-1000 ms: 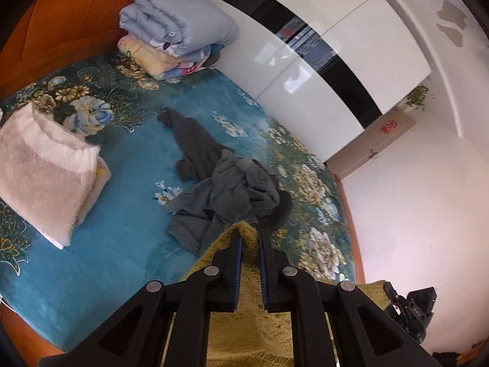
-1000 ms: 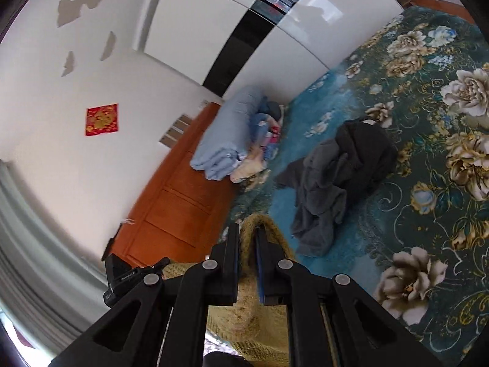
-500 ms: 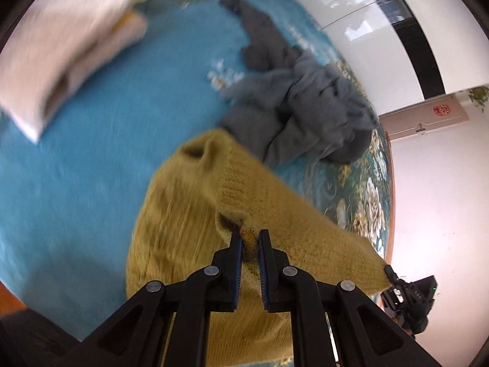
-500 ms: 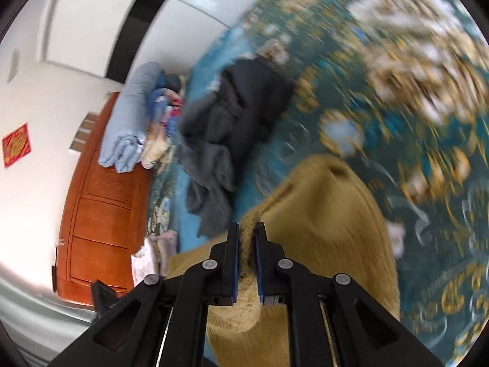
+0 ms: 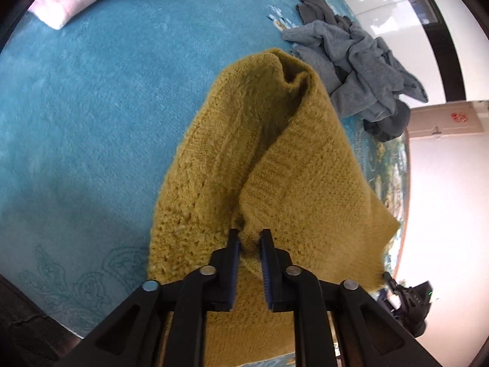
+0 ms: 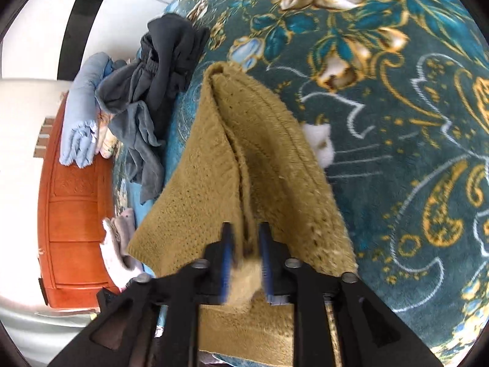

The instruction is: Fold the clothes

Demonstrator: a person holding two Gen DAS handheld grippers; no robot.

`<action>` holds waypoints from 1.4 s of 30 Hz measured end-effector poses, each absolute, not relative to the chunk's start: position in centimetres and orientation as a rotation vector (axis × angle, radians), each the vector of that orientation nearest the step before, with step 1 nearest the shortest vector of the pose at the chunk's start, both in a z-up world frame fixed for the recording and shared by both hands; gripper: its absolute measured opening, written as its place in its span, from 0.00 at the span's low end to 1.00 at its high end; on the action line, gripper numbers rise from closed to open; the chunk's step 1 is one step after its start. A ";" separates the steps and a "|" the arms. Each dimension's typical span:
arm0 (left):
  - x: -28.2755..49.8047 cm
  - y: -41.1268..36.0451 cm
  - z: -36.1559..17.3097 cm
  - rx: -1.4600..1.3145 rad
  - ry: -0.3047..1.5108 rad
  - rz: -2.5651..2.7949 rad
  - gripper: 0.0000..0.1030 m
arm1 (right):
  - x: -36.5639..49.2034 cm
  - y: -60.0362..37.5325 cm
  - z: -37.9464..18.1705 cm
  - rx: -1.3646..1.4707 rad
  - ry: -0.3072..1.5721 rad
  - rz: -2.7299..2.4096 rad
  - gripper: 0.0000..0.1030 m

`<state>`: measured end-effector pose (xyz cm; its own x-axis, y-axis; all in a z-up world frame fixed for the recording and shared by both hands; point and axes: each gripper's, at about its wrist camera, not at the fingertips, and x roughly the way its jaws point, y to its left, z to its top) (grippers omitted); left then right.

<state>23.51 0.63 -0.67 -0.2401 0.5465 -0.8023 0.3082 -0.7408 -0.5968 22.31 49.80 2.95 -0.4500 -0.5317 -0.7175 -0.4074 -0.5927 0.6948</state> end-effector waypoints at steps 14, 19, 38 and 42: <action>21.9 2.9 -2.6 -1.849 -1.057 2.027 0.47 | 24.3 46.9 -0.9 1.564 -1.498 -2.130 0.44; 20.9 3.8 -2.7 -1.930 -1.051 1.994 0.14 | 23.2 46.8 0.5 1.587 -1.525 -2.148 0.14; 24.7 3.6 -1.3 -2.077 -0.753 1.934 0.12 | 26.2 44.8 7.8 1.663 -1.234 -2.185 0.13; 25.4 3.3 -3.2 -2.124 -0.727 1.931 0.12 | 28.8 45.2 2.2 1.850 -1.351 -2.093 0.13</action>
